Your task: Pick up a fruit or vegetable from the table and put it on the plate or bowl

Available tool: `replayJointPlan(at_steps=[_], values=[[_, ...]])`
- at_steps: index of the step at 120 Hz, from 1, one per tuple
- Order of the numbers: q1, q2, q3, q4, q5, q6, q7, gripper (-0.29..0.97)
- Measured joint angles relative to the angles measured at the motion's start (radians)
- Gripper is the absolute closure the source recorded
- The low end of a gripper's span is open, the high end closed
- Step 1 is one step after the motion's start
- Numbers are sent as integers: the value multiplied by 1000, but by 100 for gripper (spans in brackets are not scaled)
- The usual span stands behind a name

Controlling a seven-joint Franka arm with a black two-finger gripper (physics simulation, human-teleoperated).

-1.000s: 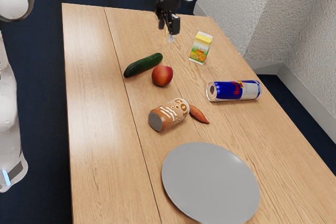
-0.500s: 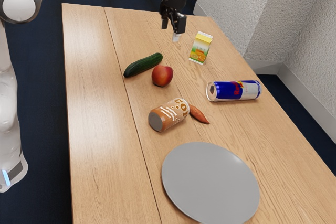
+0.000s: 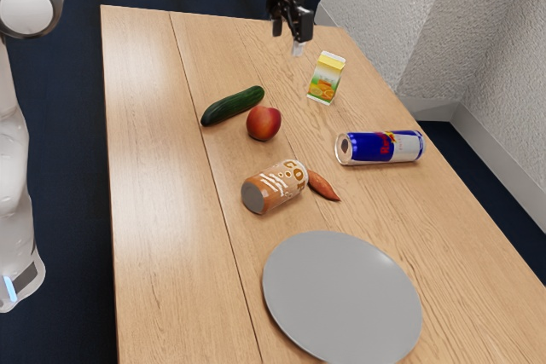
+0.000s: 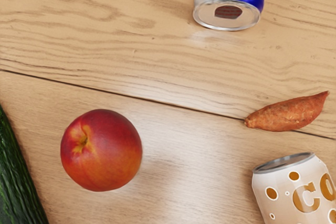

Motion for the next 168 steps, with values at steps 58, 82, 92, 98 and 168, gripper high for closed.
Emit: replayJointPlan(at_steps=[58,82,92,98,168], values=[[-44,26,0,-102,-2,1,-51,0],[-29,-6,5,-229,-17,19,-62,0],[-26,-3,10,-247,-12,44,-63,0],[-19,1,14,-251,-10,58,-63,0],[-17,66,59,-259,-7,143,-60,0]])
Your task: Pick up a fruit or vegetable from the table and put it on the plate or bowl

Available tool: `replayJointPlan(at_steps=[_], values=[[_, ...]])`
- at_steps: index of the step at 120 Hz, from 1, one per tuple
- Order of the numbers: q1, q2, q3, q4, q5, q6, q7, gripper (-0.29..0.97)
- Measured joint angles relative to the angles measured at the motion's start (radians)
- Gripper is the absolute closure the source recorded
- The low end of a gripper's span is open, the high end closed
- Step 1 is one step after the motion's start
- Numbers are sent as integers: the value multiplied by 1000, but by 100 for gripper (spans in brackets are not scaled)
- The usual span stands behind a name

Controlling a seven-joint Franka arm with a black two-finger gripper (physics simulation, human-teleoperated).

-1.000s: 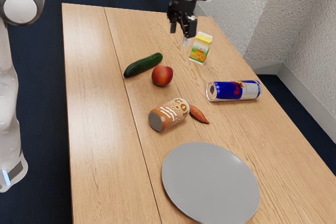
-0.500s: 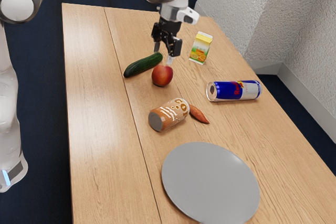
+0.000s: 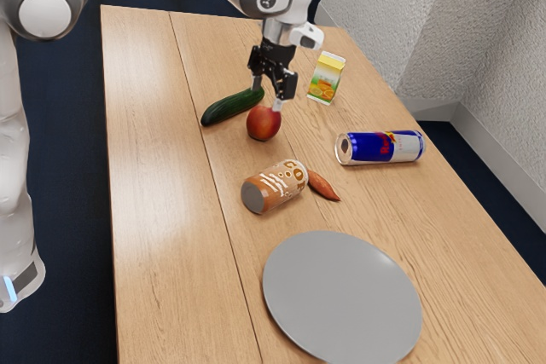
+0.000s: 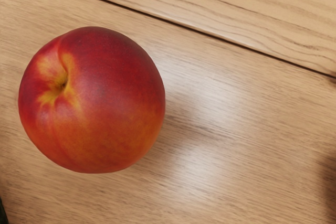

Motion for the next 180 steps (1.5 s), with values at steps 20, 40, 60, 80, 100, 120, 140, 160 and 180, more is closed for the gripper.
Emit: replayJointPlan(at_steps=[20,40,60,80,100,120,140,160,180], values=[[18,24,12,4,2,8,12,0],[49,42,12,12,-1,17,24,0],[72,60,10,17,-4,35,33,0],[57,70,9,18,-7,50,41,0],[38,79,8,16,-11,67,46,0],[48,89,9,15,-15,74,50,0],[53,101,10,42,3,85,55,0],[49,116,9,50,15,104,61,0],[53,133,10,47,13,113,65,0]])
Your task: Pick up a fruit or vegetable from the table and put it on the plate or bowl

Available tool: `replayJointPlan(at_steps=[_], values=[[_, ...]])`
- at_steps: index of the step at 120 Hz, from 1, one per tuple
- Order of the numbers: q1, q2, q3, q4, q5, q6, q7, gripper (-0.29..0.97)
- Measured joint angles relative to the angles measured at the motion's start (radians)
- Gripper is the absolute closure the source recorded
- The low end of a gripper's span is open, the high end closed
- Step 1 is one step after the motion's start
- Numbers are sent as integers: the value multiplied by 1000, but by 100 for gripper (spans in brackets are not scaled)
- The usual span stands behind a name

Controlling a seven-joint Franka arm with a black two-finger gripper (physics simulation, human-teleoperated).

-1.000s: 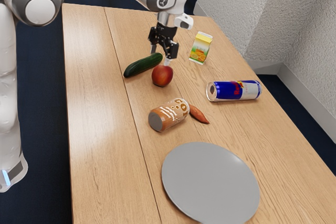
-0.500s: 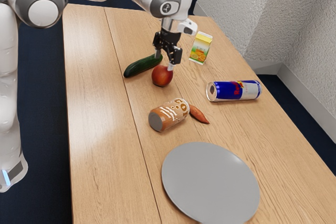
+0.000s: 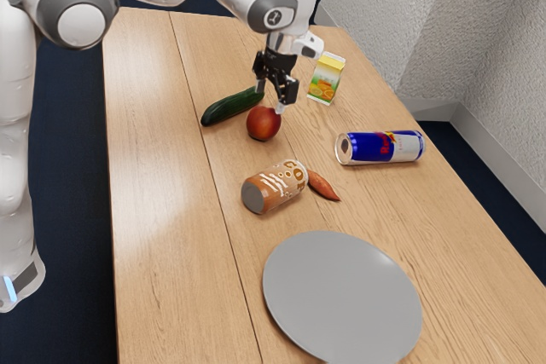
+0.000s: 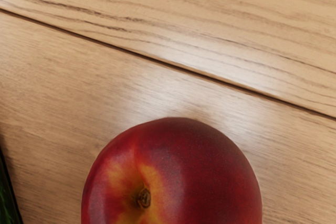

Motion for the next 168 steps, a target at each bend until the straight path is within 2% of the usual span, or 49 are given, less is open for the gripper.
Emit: replayJointPlan(at_steps=[52,114,136,148,162,168], values=[[-1,13,1,-4,-15,12,4,0],[-6,65,0,-44,-103,15,2,0],[-5,54,-5,-36,-120,20,-4,27],[-34,34,-14,88,-118,22,-7,43],[-88,32,-16,175,-131,26,-12,52],[-113,38,-48,234,-131,27,-14,53]])
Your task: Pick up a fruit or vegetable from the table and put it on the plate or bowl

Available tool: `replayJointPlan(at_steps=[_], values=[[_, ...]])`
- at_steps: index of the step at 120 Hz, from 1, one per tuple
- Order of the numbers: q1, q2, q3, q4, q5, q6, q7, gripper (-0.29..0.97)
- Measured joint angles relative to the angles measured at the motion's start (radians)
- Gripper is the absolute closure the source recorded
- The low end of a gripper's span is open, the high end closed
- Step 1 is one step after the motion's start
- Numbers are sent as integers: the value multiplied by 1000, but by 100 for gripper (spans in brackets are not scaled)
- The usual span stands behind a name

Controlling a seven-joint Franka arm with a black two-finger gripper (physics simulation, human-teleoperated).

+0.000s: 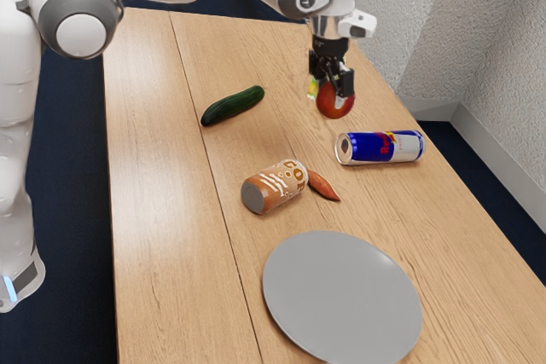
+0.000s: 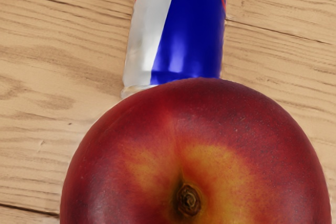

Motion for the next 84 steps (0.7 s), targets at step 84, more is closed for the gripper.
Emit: replayJointPlan(at_steps=[84], values=[[-40,94,-535,55,78,-45,-13,55]])
